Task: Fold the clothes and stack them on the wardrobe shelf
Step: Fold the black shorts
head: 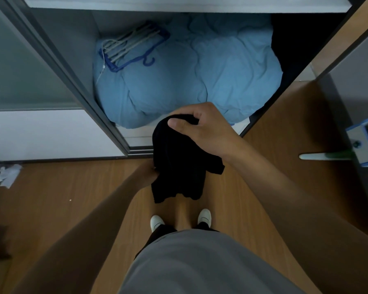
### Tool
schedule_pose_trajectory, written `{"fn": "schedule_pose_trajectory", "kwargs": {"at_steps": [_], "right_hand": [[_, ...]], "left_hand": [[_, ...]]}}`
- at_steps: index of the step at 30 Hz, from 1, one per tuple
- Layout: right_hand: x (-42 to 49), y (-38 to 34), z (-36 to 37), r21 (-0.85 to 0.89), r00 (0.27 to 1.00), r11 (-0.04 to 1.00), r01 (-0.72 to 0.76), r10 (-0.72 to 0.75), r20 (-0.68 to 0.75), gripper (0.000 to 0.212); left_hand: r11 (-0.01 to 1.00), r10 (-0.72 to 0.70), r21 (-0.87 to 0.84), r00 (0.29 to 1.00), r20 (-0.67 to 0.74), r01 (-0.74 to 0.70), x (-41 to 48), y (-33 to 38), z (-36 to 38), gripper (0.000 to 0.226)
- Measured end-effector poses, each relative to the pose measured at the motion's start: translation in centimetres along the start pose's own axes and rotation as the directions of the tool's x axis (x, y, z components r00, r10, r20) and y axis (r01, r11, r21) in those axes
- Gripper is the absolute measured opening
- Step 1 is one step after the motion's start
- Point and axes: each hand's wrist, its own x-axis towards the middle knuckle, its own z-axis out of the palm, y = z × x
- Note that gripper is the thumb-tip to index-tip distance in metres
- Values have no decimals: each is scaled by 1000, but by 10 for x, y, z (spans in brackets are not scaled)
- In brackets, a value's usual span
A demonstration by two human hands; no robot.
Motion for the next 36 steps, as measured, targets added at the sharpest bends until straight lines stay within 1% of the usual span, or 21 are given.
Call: {"fn": "schedule_pose_trajectory", "kwargs": {"at_steps": [2,4,7,8,10,12,14,15,17,19,21,24,26,28,30,34,36], "right_hand": [[-1,-2,-2,0,1000,1000,11,-11,8,13],[-1,-2,-3,-49,999,998,28,-27,32,13],[-3,3,-7,-66,1000,998,17,-16,16,15],[-3,5,-8,-49,1000,999,2,-3,-7,15],[-3,8,-8,-22,998,999,-25,24,-51,14],[0,10,-5,-23,996,999,-27,25,-84,13],[3,9,-2,-21,993,999,-27,24,-114,14],[4,9,-1,-17,991,1000,-24,22,-129,14],[7,8,-1,-10,986,1000,-22,20,-163,14],[10,7,-2,-5,979,1000,-30,29,-203,15],[12,5,0,12,969,999,-48,49,-242,15],[13,2,8,21,950,998,-56,60,-307,15],[14,1,13,23,940,998,-61,65,-336,15],[14,0,18,46,931,996,-80,91,-353,16],[15,-1,21,66,927,993,-98,115,-358,15],[14,-6,21,79,930,992,-99,121,-347,16],[14,-7,17,71,930,991,-116,134,-341,17]], "left_hand": [[999,41,30,998,-57,-39,0,-5,-4,17],[999,42,3,985,-166,-42,-4,-12,-13,21],[978,-52,-207,957,-285,-8,-9,-27,-32,27],[976,-76,-218,954,-290,11,-10,-32,-38,26],[988,-56,-156,972,-228,20,-13,-36,-45,26],[992,35,-110,986,-163,-54,-16,-33,-46,28],[981,127,-124,980,-151,-146,-18,-29,-44,29],[977,118,-154,977,-178,-146,-18,-27,-43,30],[971,74,-198,956,-285,-134,-20,-26,-42,31],[971,116,-153,920,-374,-184,-24,-29,-42,35],[975,131,-112,904,-408,-192,-27,-37,-43,37],[983,144,-47,898,-416,-180,-30,-46,-45,29],[986,135,-45,921,-365,-163,-32,-46,-41,27],[994,91,-36,955,-281,-105,-32,-43,-32,30],[997,56,-38,965,-256,-68,-28,-38,-20,34],[990,49,-101,918,-392,-96,-15,-25,-3,17],[989,38,-112,910,-414,-92,-10,-24,-2,13]]}}
